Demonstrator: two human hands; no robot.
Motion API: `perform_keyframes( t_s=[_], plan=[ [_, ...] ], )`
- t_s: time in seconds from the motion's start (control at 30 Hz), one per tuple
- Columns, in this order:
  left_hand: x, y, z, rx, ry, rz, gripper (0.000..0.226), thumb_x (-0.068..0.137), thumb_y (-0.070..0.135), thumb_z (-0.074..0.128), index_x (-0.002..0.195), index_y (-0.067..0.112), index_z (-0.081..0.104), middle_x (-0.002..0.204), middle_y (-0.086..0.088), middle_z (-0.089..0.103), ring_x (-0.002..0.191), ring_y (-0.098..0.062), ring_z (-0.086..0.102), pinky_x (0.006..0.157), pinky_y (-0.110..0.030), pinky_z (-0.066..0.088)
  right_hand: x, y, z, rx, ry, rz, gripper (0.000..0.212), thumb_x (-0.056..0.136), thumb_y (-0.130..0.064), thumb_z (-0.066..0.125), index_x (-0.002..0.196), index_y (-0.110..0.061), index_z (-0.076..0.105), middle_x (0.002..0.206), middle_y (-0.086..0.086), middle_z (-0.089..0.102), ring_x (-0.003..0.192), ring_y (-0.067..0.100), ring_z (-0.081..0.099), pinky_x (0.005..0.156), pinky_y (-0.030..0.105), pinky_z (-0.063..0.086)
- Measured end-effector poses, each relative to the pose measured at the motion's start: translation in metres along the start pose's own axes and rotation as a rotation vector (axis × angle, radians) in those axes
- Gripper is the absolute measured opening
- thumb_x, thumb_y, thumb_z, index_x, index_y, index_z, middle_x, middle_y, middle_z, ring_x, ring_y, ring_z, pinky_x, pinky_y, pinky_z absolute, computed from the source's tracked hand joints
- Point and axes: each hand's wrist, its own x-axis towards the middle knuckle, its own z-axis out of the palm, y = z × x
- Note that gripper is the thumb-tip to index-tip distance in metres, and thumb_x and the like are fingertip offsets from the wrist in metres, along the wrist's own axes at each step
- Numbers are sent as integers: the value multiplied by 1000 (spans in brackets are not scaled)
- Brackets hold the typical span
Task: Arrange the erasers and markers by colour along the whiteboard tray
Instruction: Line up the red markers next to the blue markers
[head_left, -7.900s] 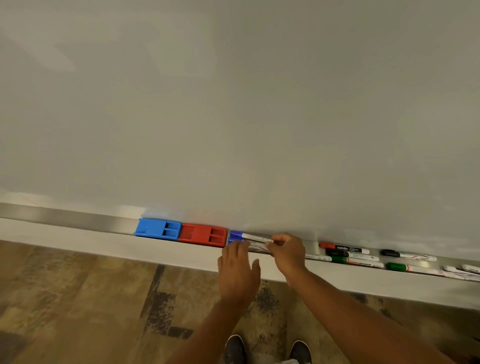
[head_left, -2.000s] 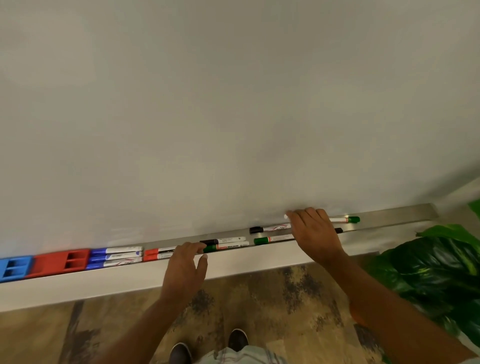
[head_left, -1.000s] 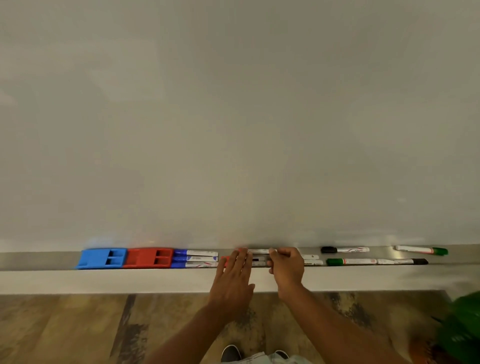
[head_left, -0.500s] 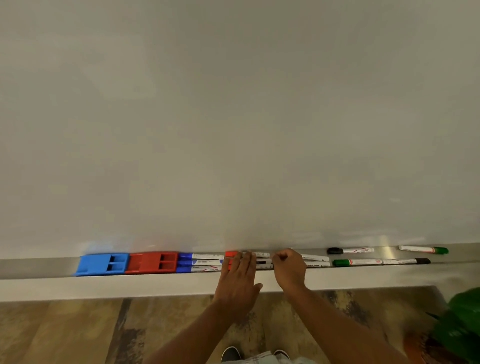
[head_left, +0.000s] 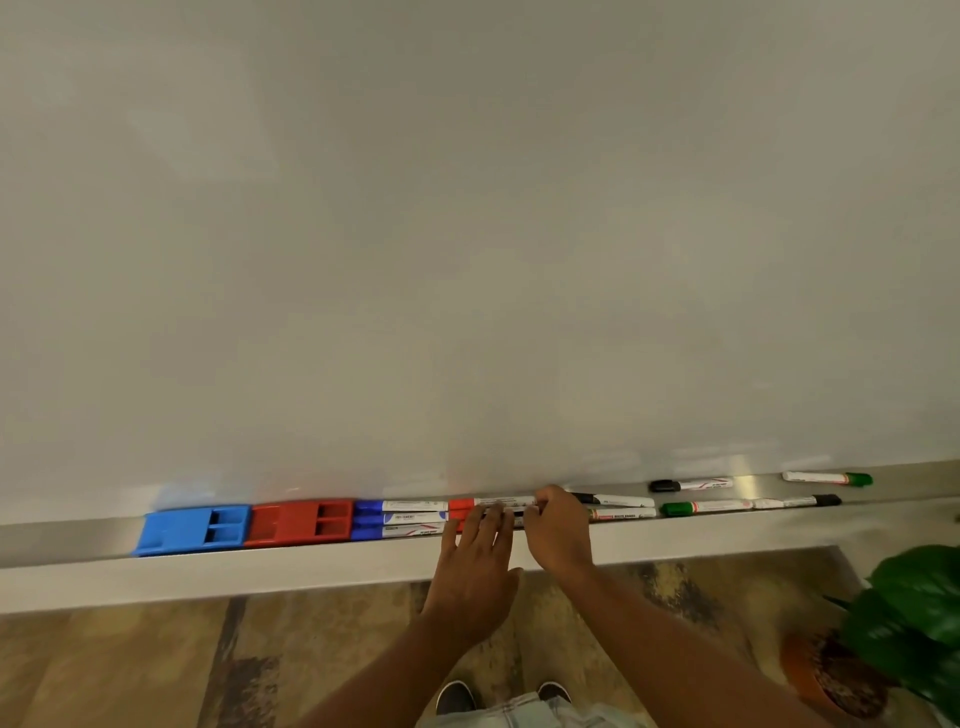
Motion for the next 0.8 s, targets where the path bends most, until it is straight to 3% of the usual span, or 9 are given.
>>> perform_keyframes(
  t_s=[0.17,0.3,0.4,0.47,0.53,0.67,0.8],
  plan=[
    [2,-7,-1,-5,-8,-3,78,105,62,29,168,24,2,179,-3,2,165,-29,-3,130,-56,-5,-5,2,-3,38,36,-30,10,97,-10,62,88,-9,66,85,7,68,77,21,64,67,29,51],
    [5,-9,-1,-2,4,5,78,106,62,28,168,24,-1,179,-3,1,165,-29,-3,127,-53,-12,-2,16,-17,31,124,-98,14,97,-8,61,84,-13,66,79,1,64,72,15,59,64,23,47],
    [8,-9,-4,-12,4,2,77,106,60,28,168,24,-2,179,-3,0,164,-29,-5,123,-51,-17,2,36,-36,-38,165,-111,10,98,-11,60,98,-13,70,92,2,65,87,17,60,79,28,49],
    [10,-9,-5,-23,8,8,76,107,59,27,168,25,-2,179,-3,-1,164,-28,-6,122,-50,-18,2,51,-50,-112,206,-109,19,100,-13,60,116,-11,71,108,5,69,101,21,63,93,34,53],
    [10,-8,-4,-50,6,12,76,107,59,27,168,25,-2,179,-2,-2,164,-28,-7,121,-50,-18,2,65,-63,-212,245,-127,23,100,-14,61,120,-12,71,117,7,71,109,25,66,101,41,54],
    [9,-3,-3,-30,5,20,77,106,60,27,168,24,-3,178,-2,-3,164,-29,-7,121,-51,-20,2,87,-80,-471,250,-169,25,100,-20,60,121,-18,72,119,2,73,109,22,67,98,42,50],
    [7,4,1,-48,-8,47,76,105,59,27,168,23,3,178,-3,1,164,-28,-4,118,-51,-23,-2,103,-80,-574,202,-305,25,100,-23,58,121,-20,72,121,-1,74,114,20,67,104,39,48]
  ],
)
